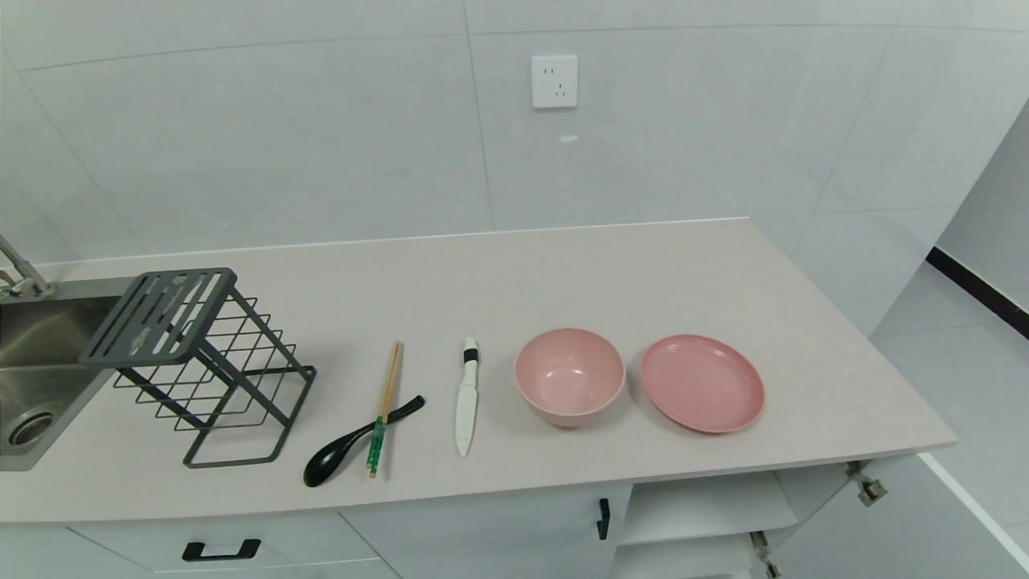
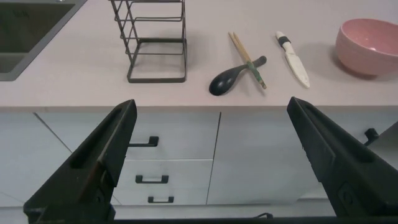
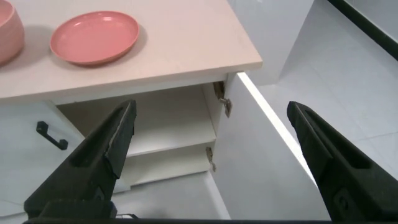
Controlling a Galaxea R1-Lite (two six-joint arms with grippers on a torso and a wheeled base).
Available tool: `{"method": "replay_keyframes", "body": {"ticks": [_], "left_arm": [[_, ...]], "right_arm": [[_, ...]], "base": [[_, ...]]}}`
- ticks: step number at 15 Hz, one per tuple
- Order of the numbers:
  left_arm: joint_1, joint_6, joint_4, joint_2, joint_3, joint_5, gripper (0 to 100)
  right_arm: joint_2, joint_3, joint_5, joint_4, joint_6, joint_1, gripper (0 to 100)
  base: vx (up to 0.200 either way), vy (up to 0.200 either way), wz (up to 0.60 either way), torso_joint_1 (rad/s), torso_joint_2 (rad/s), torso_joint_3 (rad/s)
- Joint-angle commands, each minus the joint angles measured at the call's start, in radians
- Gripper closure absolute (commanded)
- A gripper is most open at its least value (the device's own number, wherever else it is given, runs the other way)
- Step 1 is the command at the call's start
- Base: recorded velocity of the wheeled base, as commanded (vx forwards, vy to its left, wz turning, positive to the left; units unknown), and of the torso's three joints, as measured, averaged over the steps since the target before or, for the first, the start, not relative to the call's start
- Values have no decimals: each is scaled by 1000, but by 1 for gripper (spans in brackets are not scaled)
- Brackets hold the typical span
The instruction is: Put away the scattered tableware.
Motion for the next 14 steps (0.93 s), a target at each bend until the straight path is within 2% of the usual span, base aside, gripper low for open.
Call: {"method": "replay_keyframes", "body": {"ticks": [1,3,6,9,14], "left_arm": [[0,1,0,1,0,1,0],[2,-1,0,1,0,1,0],[0,-1,0,1,0,1,0],[0,-4,-1,1,0,10,0],[2,-4,-1,1,0,10,0]], "right_arm": [[2,0,3,-1,-3,0,0],[2,0,7,1,-5,0,0],[2,0,2,-1,1,0,0],[2,0,2,-1,1,0,0],[2,0,3,-1,0,0,0]], "base": [[0,0,0,222,-422,-198],[0,0,0,173,-361,-166],[0,0,0,15,-25,-15],[0,-200,0,1,-6,2],[0,0,0,0,0,0]]}}
